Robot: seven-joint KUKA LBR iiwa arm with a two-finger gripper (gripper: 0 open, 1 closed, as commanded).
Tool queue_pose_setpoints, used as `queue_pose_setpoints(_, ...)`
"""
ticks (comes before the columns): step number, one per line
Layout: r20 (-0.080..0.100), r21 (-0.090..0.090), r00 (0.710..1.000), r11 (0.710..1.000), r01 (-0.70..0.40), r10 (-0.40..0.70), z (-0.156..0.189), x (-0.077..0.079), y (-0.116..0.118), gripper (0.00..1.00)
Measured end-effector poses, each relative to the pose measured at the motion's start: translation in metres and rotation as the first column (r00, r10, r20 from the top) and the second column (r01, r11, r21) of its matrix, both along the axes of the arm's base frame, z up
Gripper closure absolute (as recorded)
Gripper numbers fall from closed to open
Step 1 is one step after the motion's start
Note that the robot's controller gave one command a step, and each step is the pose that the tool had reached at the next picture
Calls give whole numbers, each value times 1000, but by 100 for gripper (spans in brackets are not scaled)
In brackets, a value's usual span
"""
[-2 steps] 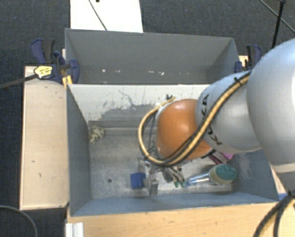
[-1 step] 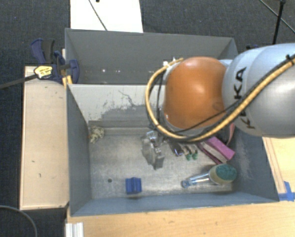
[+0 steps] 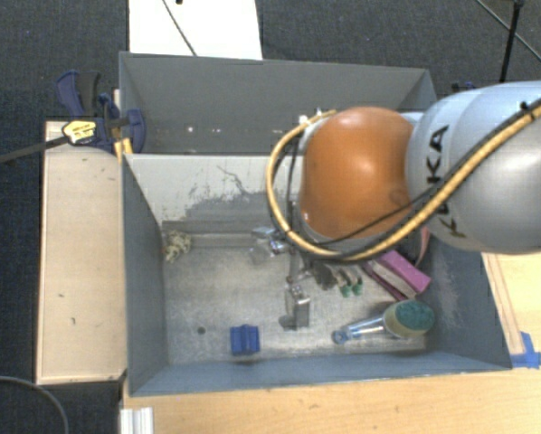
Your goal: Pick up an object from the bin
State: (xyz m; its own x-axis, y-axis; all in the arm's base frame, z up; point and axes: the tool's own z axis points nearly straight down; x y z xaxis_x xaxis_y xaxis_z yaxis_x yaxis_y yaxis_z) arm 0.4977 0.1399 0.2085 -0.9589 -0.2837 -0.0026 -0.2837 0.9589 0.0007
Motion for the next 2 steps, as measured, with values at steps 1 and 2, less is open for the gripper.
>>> queue_pose_setpoints(1, -6, -2, 966, 966, -258, 258, -141, 2, 18, 0)
queue_pose_setpoints(2, 8, -4, 820, 820, -572, 572, -136, -19, 58, 0)
